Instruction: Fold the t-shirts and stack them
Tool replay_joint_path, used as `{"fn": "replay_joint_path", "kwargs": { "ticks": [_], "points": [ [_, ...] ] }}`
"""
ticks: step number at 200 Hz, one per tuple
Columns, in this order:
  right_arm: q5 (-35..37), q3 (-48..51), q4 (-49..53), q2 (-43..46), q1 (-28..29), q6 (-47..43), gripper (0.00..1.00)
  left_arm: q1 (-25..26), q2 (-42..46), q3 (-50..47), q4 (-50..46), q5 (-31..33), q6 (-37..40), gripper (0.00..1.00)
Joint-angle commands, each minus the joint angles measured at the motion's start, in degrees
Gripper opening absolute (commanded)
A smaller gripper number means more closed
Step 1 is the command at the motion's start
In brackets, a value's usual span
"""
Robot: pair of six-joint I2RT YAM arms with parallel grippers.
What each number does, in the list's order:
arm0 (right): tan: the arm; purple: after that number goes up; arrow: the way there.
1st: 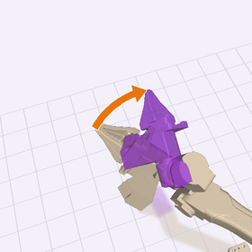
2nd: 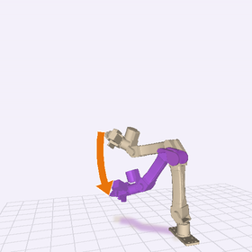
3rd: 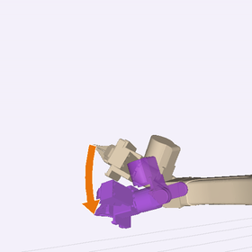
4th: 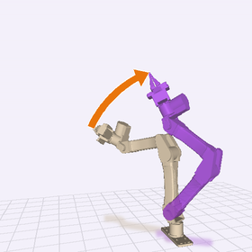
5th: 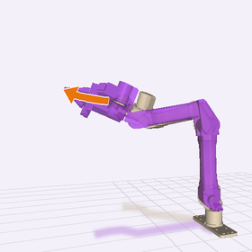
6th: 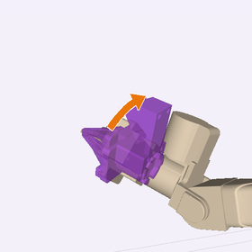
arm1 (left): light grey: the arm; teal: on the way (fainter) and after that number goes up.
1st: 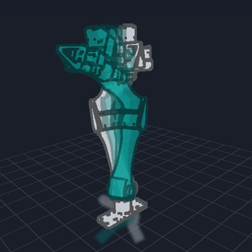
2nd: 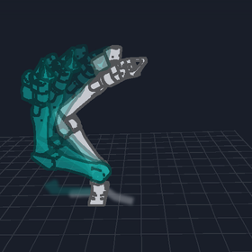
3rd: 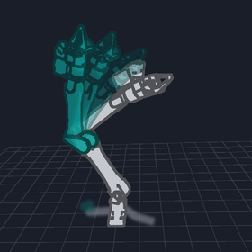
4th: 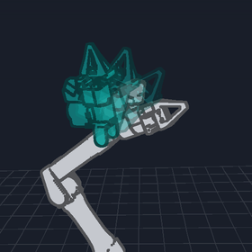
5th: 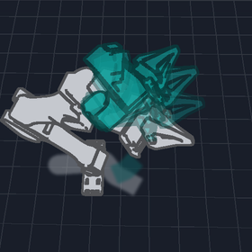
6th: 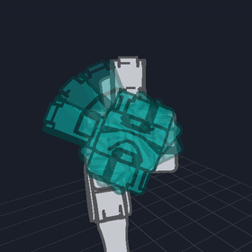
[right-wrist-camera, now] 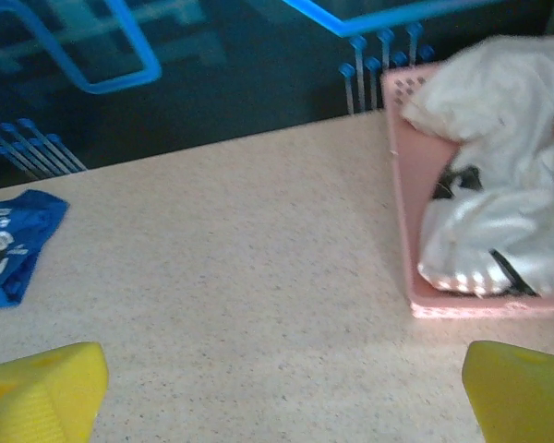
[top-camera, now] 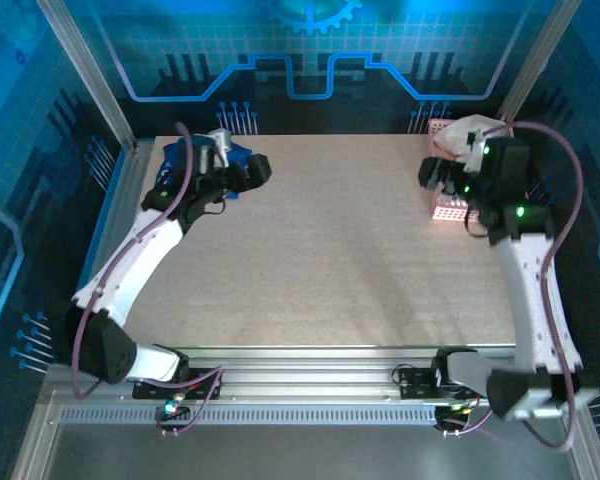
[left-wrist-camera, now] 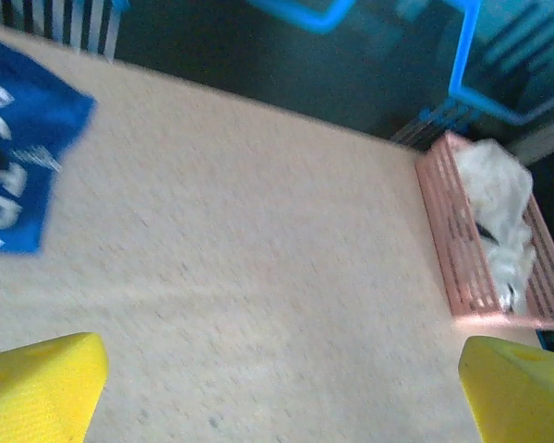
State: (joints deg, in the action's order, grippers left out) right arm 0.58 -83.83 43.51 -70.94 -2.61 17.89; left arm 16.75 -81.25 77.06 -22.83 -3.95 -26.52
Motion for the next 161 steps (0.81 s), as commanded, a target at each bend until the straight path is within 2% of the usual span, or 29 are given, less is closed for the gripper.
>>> {"fn": "replay_joint_path", "kwargs": {
  "ticks": [1,40,85,120,161],
  "points": [
    [-10.29,-8.64,13.52,-11.79,-7.78,-0.89,1.0,3.93,-3.43,6.74,-10.37,-3.19,-0.02,0.99],
    [-14.51,-22.73,13.14,-28.97,-15.01,1.04,0.98,5.92,-1.83,5.0,-6.31,-8.29,2.13,0.99],
    [-6.35,-36.24,14.42,-47.67,-15.51,0.42,0.96,5.09,3.14,-1.1,-7.54,-7.97,4.37,0.99],
    [-6.14,-46.79,14.5,-59.69,-15.8,1.53,0.91,0.76,5.19,-6.1,-6.63,-9.36,0.89,0.99],
    [-1.9,-54.88,15.89,-71.74,-14.65,2.1,0.89,-2.26,6.88,-8.85,-7.4,-8.67,0.37,0.99]
  ]
}}
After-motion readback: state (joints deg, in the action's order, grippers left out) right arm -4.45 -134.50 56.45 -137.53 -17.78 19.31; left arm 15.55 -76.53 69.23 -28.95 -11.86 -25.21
